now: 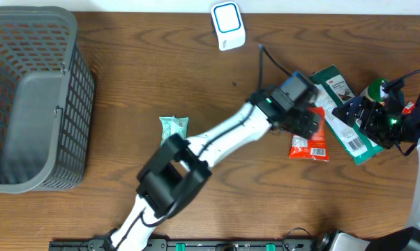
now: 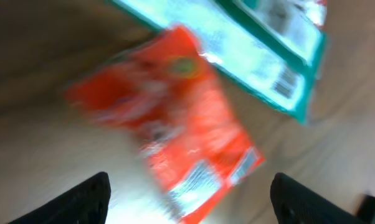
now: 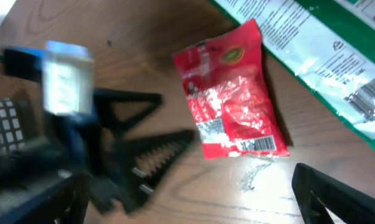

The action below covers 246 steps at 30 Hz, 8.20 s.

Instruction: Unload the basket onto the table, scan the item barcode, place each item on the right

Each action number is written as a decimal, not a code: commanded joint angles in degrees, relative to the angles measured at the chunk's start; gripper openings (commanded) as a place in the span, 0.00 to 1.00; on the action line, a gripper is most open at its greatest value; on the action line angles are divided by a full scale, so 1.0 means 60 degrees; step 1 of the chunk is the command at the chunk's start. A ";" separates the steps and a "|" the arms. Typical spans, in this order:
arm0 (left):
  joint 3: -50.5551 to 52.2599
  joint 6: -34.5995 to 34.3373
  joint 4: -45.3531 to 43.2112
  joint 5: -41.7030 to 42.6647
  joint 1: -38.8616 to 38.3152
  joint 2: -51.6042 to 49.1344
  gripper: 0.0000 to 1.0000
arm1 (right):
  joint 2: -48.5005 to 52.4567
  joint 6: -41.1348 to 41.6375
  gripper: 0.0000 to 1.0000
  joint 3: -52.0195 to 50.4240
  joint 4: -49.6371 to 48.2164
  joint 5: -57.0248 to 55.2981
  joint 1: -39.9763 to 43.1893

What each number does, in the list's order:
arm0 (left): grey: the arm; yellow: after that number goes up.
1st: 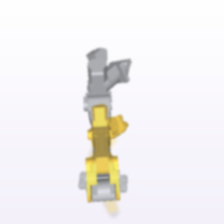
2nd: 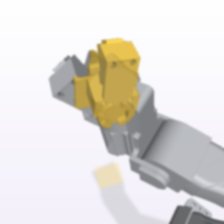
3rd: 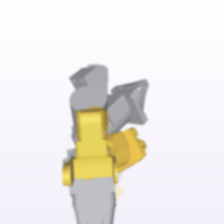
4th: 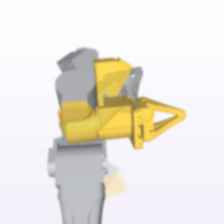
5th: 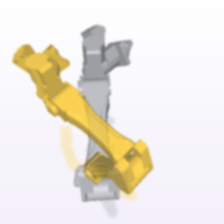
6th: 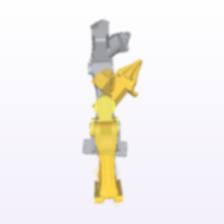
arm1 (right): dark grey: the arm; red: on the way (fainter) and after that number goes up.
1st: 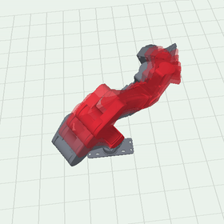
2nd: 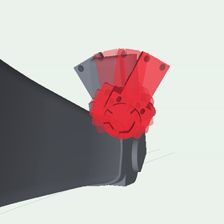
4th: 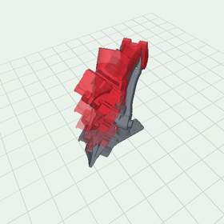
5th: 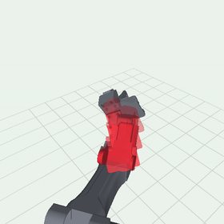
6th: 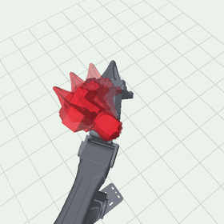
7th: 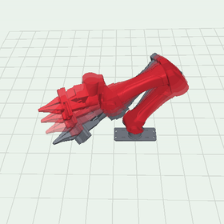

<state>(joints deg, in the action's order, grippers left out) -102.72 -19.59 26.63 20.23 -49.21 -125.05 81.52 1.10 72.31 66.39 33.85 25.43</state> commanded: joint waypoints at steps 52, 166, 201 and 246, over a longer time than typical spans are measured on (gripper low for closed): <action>0.4983 -0.0015 0.3501 -0.4237 0.5967 0.3679 0.08 | 0.2328 0.2830 0.16 -0.4422 -0.7034 -0.4564 -0.4189; 0.7406 0.1435 0.0455 -0.0619 0.4597 0.4838 0.16 | 0.2499 0.2947 0.40 -0.1628 -0.4433 0.0197 -0.8360; 0.7420 0.1406 0.0087 -0.0302 0.3716 0.3803 0.21 | 0.2419 0.5147 0.19 -0.4207 -0.7901 -0.0095 -0.8317; 0.7796 0.1406 -0.0248 0.0306 0.3417 0.3799 0.29 | 0.2455 0.7359 0.32 -0.4317 -0.8619 -0.4914 -1.0939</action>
<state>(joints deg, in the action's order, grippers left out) -56.64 -11.75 25.50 20.93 -28.62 -101.82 96.23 43.51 46.44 14.70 7.16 -38.83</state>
